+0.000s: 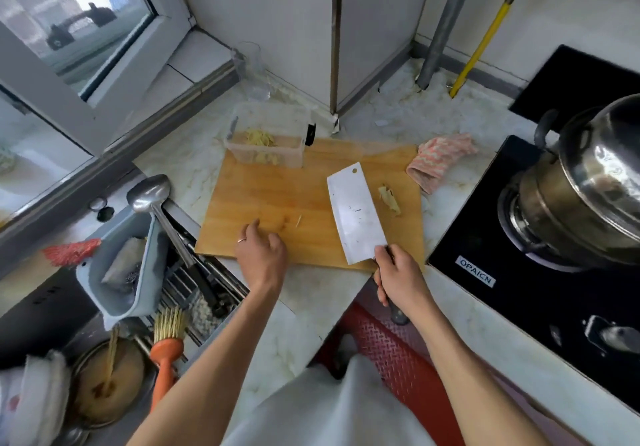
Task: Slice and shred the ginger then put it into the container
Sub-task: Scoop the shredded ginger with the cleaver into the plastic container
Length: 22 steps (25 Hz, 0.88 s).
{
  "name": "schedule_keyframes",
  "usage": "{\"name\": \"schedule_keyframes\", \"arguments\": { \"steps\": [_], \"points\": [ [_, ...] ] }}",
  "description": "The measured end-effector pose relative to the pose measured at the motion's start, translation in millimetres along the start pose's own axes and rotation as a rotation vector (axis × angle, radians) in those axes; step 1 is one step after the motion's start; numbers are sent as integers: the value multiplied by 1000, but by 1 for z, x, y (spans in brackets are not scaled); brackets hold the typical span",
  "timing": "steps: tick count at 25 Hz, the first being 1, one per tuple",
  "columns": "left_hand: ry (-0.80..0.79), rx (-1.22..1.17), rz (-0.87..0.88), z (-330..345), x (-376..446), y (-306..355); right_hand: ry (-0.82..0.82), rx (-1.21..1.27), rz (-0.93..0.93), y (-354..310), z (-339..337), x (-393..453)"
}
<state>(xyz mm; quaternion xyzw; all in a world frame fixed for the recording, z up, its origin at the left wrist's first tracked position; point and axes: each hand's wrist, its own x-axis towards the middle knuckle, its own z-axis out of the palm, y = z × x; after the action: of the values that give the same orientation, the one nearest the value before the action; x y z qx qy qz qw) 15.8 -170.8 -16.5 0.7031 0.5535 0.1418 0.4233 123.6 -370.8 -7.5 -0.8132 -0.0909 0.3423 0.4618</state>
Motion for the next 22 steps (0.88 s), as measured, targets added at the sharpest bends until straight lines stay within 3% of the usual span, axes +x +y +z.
{"name": "schedule_keyframes", "arguments": {
  "steps": [3, 8, 17, 22],
  "points": [
    [-74, 127, -153, -1, -5, 9, -7, -52, 12, 0, 12, 5],
    [-140, 91, -311, -4, 3, 23, -12, -160, 15, 1, 30, 10],
    [-135, -194, -204, -9, 4, 24, -94, -356, -95, -10, 62, 5],
    [-72, -112, -121, -29, 2, 7, -169, -317, -92, -18, 75, 0]
  ]
}}
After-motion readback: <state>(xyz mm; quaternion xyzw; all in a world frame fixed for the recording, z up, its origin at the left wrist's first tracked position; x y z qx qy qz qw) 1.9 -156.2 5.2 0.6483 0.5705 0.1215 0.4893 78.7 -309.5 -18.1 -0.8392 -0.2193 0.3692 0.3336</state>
